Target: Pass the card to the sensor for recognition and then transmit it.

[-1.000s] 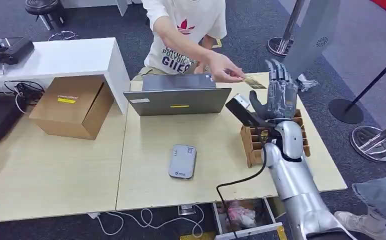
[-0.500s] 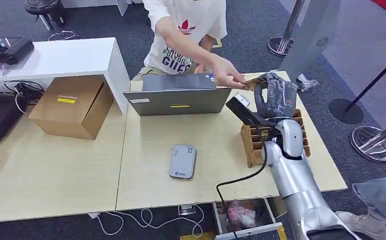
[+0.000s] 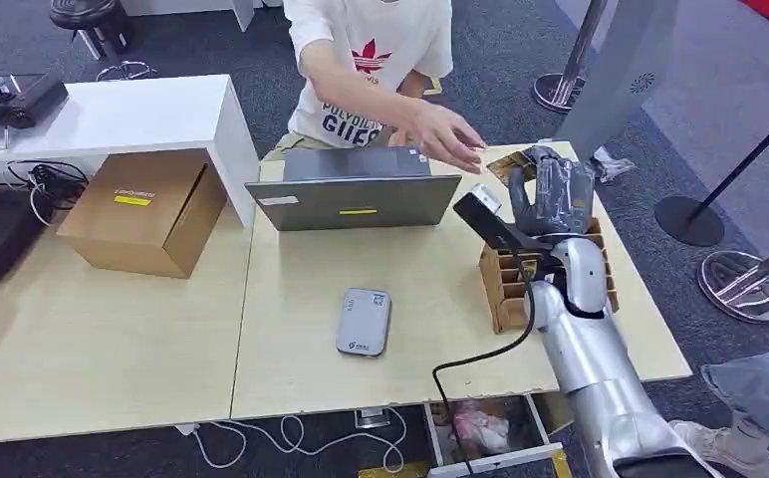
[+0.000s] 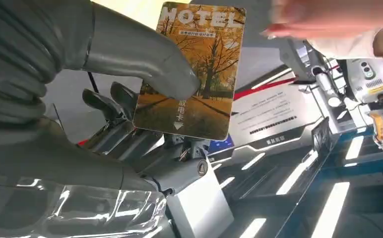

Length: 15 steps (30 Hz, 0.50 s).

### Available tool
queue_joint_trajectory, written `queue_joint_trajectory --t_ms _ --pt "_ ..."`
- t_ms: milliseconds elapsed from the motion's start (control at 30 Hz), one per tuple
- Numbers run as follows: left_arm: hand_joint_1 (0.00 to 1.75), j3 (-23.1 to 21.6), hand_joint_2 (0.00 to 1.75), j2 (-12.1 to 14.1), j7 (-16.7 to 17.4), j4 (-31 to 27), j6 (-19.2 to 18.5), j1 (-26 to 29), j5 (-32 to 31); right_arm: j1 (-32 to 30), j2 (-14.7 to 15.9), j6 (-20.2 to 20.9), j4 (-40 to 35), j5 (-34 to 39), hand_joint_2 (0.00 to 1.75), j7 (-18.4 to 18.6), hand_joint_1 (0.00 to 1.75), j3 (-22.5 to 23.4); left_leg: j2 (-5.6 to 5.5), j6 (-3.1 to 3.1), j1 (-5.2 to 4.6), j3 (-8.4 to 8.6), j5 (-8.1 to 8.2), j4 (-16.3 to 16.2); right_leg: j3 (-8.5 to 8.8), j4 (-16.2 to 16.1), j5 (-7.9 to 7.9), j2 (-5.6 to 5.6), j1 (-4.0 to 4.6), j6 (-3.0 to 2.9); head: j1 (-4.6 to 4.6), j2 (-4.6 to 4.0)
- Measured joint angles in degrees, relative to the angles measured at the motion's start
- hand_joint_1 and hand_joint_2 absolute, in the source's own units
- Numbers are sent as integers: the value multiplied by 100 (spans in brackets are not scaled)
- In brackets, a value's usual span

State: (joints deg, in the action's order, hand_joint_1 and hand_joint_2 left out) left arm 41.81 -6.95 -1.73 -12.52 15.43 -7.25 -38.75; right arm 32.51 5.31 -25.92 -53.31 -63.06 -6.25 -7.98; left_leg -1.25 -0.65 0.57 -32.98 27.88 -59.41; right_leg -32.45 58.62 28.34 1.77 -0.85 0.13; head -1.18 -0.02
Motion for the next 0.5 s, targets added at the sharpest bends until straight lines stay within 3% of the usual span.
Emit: queue_joint_trajectory --t_ms 333,500 --pt "0 0 0 -2 42 0 11 -5 -13 -107 26 -114 -367 50 175 -22 175 -48 0 0 0 0 0 0 -1 1 0 0 0 0 0 0" --pt "0 0 0 -4 42 0 11 -10 -4 -163 24 149 -671 818 175 -411 175 -125 0 0 0 -2 0 0 -1 1 0 0 0 0 0 0"
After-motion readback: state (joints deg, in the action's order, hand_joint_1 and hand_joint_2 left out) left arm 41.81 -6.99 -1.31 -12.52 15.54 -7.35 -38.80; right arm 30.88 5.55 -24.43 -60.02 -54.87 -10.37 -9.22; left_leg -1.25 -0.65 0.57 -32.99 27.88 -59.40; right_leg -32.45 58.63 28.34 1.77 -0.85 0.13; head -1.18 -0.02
